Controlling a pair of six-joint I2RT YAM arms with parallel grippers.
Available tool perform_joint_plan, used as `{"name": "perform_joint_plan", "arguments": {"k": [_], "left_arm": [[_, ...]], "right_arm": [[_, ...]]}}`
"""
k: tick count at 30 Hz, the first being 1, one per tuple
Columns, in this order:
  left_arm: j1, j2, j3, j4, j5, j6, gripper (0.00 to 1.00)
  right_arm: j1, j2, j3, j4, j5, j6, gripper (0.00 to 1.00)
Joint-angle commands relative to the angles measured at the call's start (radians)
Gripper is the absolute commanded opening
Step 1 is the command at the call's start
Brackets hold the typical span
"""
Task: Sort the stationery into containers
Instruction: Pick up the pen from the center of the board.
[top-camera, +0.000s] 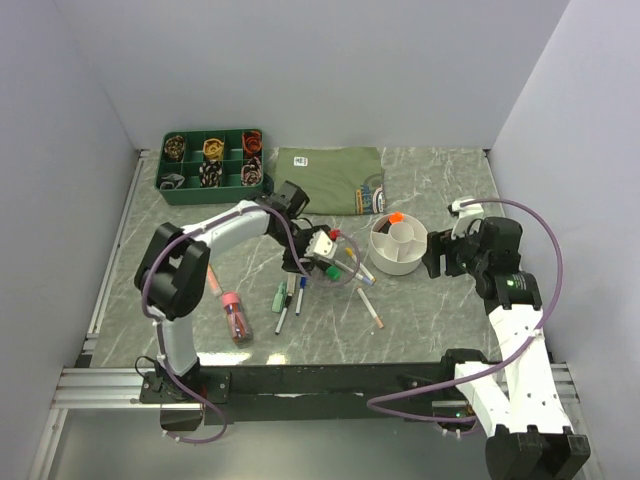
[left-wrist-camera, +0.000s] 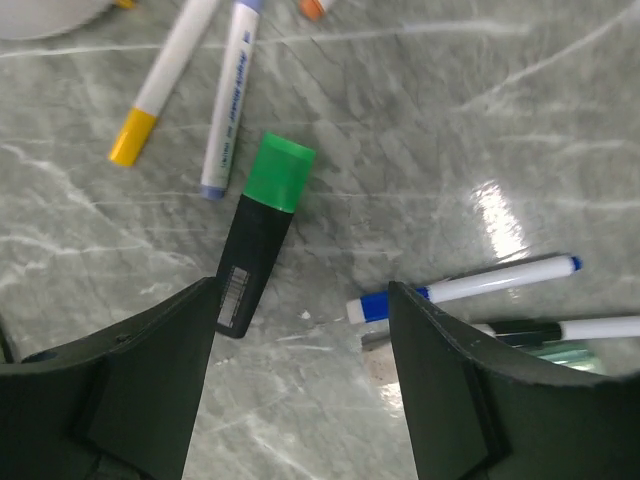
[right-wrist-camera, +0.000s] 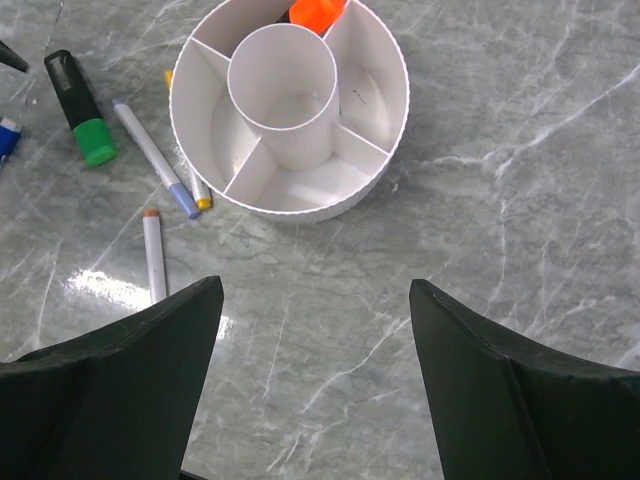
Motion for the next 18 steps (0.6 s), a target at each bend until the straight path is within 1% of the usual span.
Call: {"name": "perform_joint_plan", "arguments": {"k": [1,6,14,18], "left_arm": [[-0.033,0.052,0.043,-0.021,-0.061,0.17,0.73],[-0.044,0.109,0.08,0.026,-0.084,0.189,0.73],[-0.054,0.198,0.139,0.031,-0.107,0.169,0.68],[-0.059,0.241,0.179,-0.007,-0.098,0.159,0.64]], "right_arm": [[-0.006,-0.039,-0.01,0.006,0.009,0.006,0.83],[-0.011,-0.058,-0.027,0.003,0.016,0.012,0.82],[-0.015,-0.03,-0.018,-0.004,0.007,0.008,0.81],[-0.015,-0.012,-0.009,-0.008,0.007,-0.009,0.81]]}}
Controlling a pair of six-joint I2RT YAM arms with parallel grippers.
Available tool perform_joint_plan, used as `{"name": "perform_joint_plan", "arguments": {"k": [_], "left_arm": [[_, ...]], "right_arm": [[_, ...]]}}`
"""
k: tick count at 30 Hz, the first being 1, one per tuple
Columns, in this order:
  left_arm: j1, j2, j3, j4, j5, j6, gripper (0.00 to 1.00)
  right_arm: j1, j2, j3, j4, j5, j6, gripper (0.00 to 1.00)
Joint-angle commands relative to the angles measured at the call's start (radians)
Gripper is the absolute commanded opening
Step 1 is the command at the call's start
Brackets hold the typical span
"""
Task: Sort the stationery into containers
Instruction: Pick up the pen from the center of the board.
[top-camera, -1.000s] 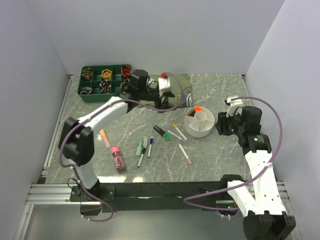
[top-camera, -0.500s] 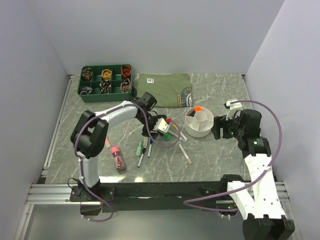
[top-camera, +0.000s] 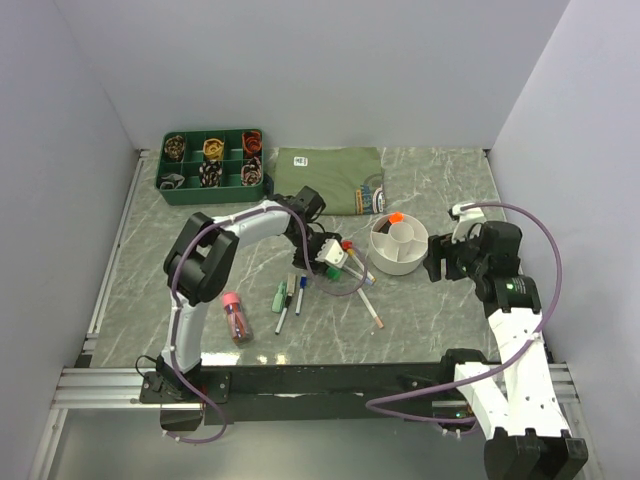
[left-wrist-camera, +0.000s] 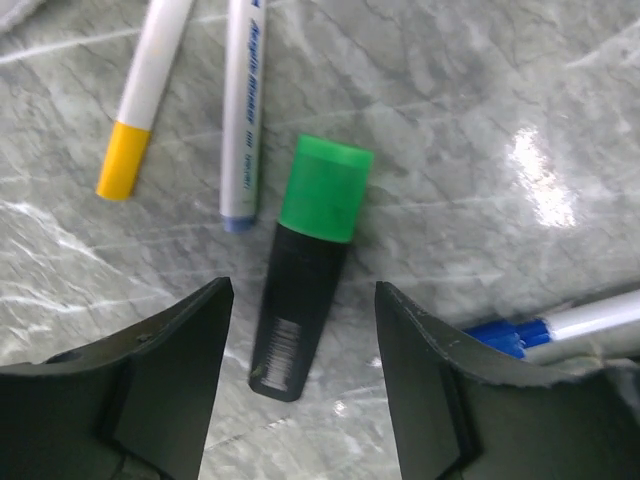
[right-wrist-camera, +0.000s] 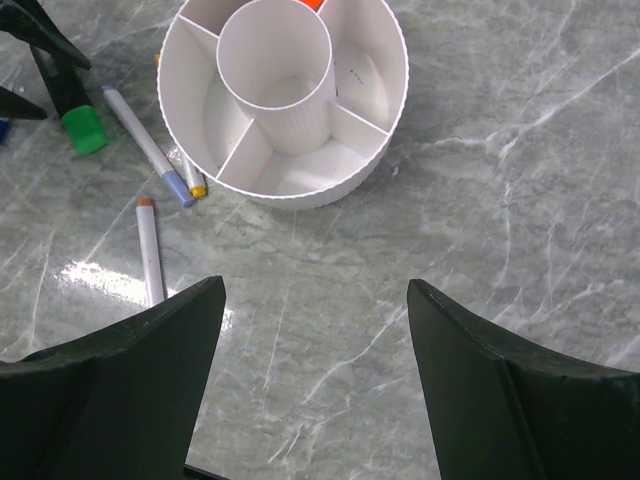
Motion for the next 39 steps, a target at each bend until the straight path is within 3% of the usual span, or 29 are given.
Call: {"name": "perform_joint_plan", "arguments": {"k": [1,7,16,22,26,33,35,38,39], "left_arm": [[-0.014,0.044,0.073,-0.039,0.009,0.014,0.63],[-0.037,0.089,0.132,-0.113,0.021,0.032,0.58],[-0.055,0.089,0.093,-0.141,0.02,-0.018,0.44],[-0.06,0.086,0.057,-0.125,0.006,-0.153,0.22],[-0.044,0.049,0.062,-0.139,0.045,-0.199,0.01],[-0.001,-0.154,0.177,-0.216,0.246,-0.334,0.01],[0.002,-0.188,0.191,-0.167,0.341,-0.394,0.01],[0.003,-0.244,0.153,0.064,0.452,-0.587,0.01],[0.003,-0.267,0.125,0.303,0.475,-0.756,0.01]], "right_arm": [[-0.006,0.021,0.02,0.007,0.0,-0.015,0.81],[-0.006,0.035,0.024,0.004,-0.012,-0.021,0.8],[-0.006,0.027,0.004,0.007,-0.018,-0.032,0.79],[-0.006,0.031,0.015,-0.001,-0.026,-0.04,0.78],[-0.006,0.044,0.052,-0.011,-0.03,-0.05,0.75],[-0.006,0.033,0.069,0.011,-0.046,-0.024,0.72],[-0.006,0.024,0.055,0.021,-0.044,-0.017,0.71],[-0.008,0.022,0.047,0.039,-0.038,-0.003,0.71],[-0.008,0.024,0.047,0.048,-0.035,0.008,0.72]]}}
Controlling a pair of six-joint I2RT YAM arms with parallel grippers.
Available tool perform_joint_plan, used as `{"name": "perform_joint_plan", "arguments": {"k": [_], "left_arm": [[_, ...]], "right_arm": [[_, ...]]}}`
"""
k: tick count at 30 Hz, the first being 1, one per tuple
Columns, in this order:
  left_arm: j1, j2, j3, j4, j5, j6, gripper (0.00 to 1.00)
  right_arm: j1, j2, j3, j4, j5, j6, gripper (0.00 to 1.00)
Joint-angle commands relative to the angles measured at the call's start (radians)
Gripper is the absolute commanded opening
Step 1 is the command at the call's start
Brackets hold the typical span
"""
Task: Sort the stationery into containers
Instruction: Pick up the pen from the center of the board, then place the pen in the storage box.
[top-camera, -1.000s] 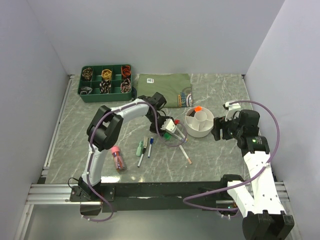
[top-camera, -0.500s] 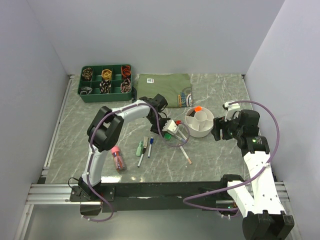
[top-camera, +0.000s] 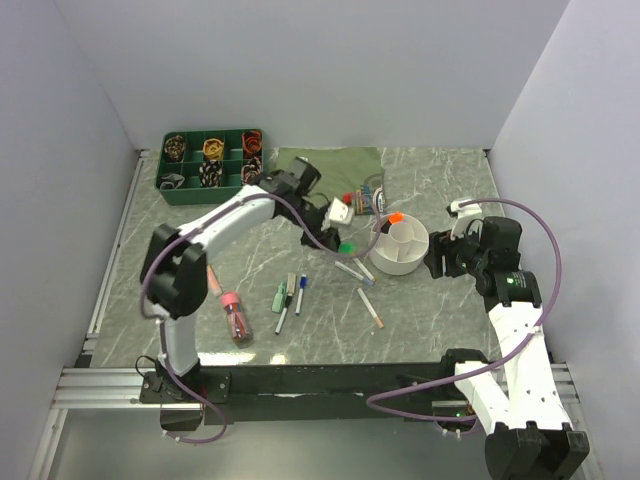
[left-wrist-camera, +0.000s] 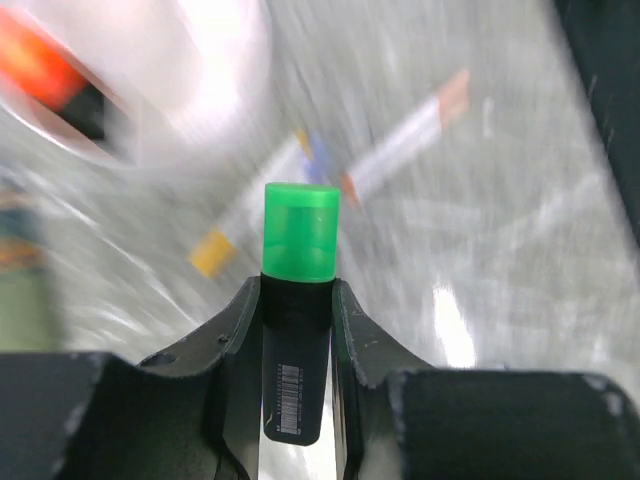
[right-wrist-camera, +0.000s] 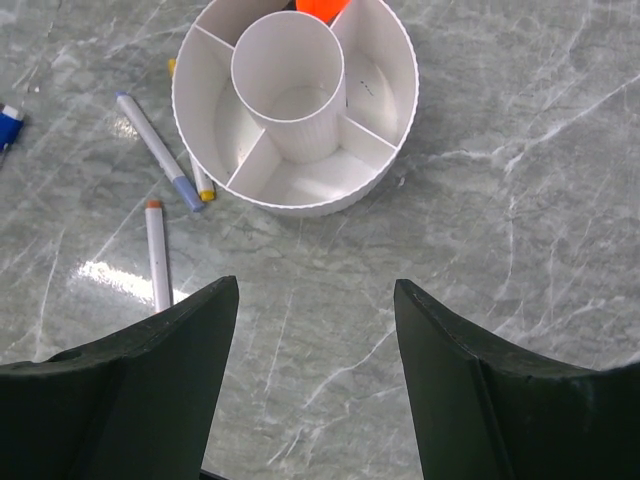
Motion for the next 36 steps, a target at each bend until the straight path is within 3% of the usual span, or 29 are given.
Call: {"name": "perform_joint_plan", "arguments": {"k": [1,2,3,4,5,6,7,9,12,16,28,36], "left_arm": [[-0.004,-0.122,-0.08,0.53,0.24,-0.445,0.01],[-0.004,-0.126,-0.117,0.697,0.259,-0.543,0.01],[-0.004,-0.119,-0.149,0.852,0.267,-0.756,0.01],[-0.004,-0.105,-0.183,1.143,0.265,-0.856,0.01],[-0.004,-0.085,-0.182,1.256,0.264,-0.945,0.01],[-0.004,-0.027,-0.174,1.362,0.261,-1.134,0.01],[-0.004,0.01,-0.139,1.575,0.259,-1.216,0.01],[-0.002,0.124,-0.085,1.762,0.239,-1.437,0.01],[-0.008,0.266,0.083,1.827,0.207,-1.566,0.01],[-0.011,0.353,0.191,1.817,0.181,-1.561,0.01],[-0.014,0.475,0.131,1.918,0.161,-1.607,0.01],[-0.013,0.561,0.182,1.915,0.139,-1.604,0.01]], "right_arm": [[-0.006,-0.015,0.02,0.056,-0.005,0.035,0.71],[-0.007,-0.013,0.024,0.059,-0.005,0.036,0.71],[-0.007,-0.009,0.028,0.061,-0.003,0.041,0.71],[-0.007,-0.006,0.032,0.061,-0.002,0.044,0.71],[-0.007,-0.006,0.038,0.064,0.004,0.046,0.71],[-0.007,-0.006,0.04,0.07,0.009,0.05,0.71],[-0.007,-0.006,0.04,0.075,0.01,0.052,0.71],[-0.007,-0.004,0.041,0.078,0.017,0.061,0.7],[-0.009,-0.001,0.044,0.07,0.023,0.067,0.7],[-0.017,0.007,0.061,0.047,0.037,0.059,0.7],[-0.02,0.04,0.08,0.007,0.052,0.043,0.7],[-0.02,0.066,0.069,0.04,0.058,0.064,0.7]]}}
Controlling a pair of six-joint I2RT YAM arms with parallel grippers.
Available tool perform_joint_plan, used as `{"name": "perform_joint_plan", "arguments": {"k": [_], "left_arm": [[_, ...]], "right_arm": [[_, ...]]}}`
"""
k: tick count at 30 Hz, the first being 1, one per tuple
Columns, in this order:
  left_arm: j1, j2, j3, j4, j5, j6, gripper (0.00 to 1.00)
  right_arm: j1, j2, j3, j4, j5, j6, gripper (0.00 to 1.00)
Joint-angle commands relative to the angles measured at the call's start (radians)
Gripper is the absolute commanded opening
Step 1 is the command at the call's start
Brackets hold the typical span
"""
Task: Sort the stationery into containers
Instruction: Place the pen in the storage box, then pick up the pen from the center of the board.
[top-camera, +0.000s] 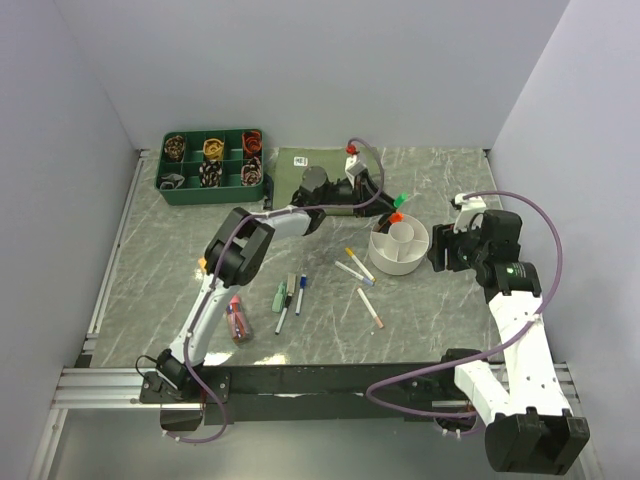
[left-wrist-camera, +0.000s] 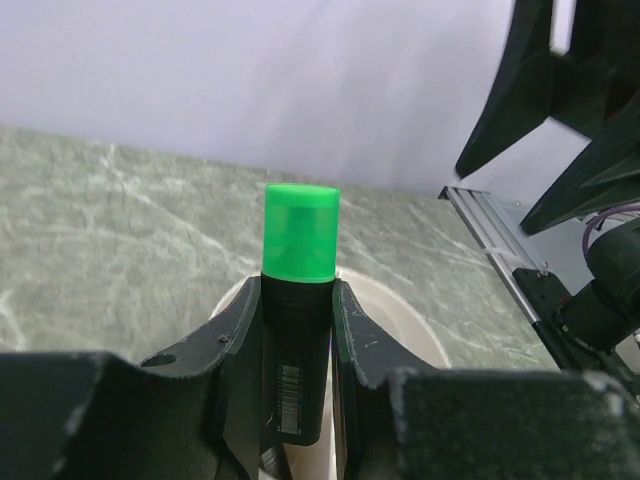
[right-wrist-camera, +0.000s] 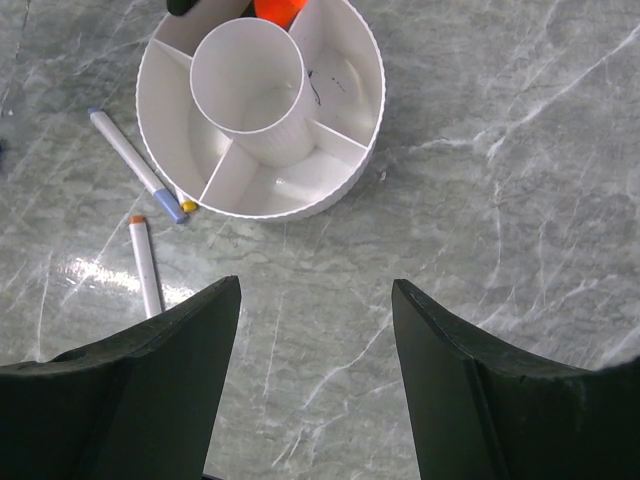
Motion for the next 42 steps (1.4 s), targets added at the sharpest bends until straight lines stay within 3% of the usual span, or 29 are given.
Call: {"name": "perform_joint_plan", "arguments": {"k": [1,6,8,9,10,13,22,26,28,30,31,32,34,36,37,39,42], "left_arm": [[-0.004,0.041,0.044,0.052,-0.02,-0.018,0.01],[-0.002,0.074,0.02,0.077,-0.012,-0.025,0.01],[-0.001,0.079,0.006,0.085,-0.014,-0.027,0.06],[0.002,0.079,-0.006,0.094,-0.012,-0.03,0.13],[0.004,0.076,-0.014,0.104,-0.02,-0.036,0.38],[0.008,0.039,-0.068,0.129,-0.014,-0.018,0.58],[0.05,-0.22,-0.293,0.184,-0.008,0.045,0.68],[0.094,-0.408,-0.391,0.097,-0.015,0.067,0.7],[0.109,-0.488,-0.479,-0.005,-0.019,0.154,0.71],[0.128,-0.632,-0.56,-0.337,-0.064,0.27,0.72],[0.129,-0.727,-0.569,-0.515,-0.134,0.427,0.72],[0.126,-0.77,-0.562,-0.825,-0.213,0.512,0.75],[0.119,-0.832,-0.548,-1.089,-0.413,0.657,0.77],[0.116,-0.884,-0.527,-1.353,-0.535,0.67,0.76],[0.116,-0.887,-0.513,-1.427,-0.666,0.636,0.75],[0.116,-0.861,-0.453,-1.647,-0.799,0.56,0.76],[0.161,-0.87,-0.498,-1.715,-0.979,0.48,0.75]], "right_arm": [[-0.007,0.006,0.034,0.031,0.005,0.015,0.7],[-0.007,0.032,0.04,0.02,0.008,0.003,0.7],[-0.005,0.045,0.046,0.02,0.007,-0.002,0.7],[-0.007,0.053,0.049,0.02,0.005,-0.004,0.7],[-0.007,0.058,0.055,0.022,0.002,-0.004,0.7],[-0.007,0.079,0.064,0.029,-0.003,-0.005,0.7],[-0.007,0.124,0.081,0.072,-0.033,0.01,0.7],[-0.007,0.111,0.07,0.103,-0.043,0.022,0.72],[-0.007,0.104,0.049,0.114,-0.053,0.035,0.72],[-0.005,0.088,0.031,0.12,-0.067,0.038,0.73],[-0.005,0.075,0.027,0.121,-0.073,0.038,0.73],[-0.005,0.068,0.024,0.12,-0.073,0.038,0.73],[-0.005,0.05,0.02,0.114,-0.064,0.033,0.73],[-0.002,0.041,0.015,0.101,-0.055,0.029,0.73],[0.001,0.036,0.012,0.1,-0.046,0.032,0.73],[0.002,0.032,0.004,0.098,-0.043,0.035,0.74],[0.01,0.025,0.007,0.106,-0.049,0.044,0.74]]}}
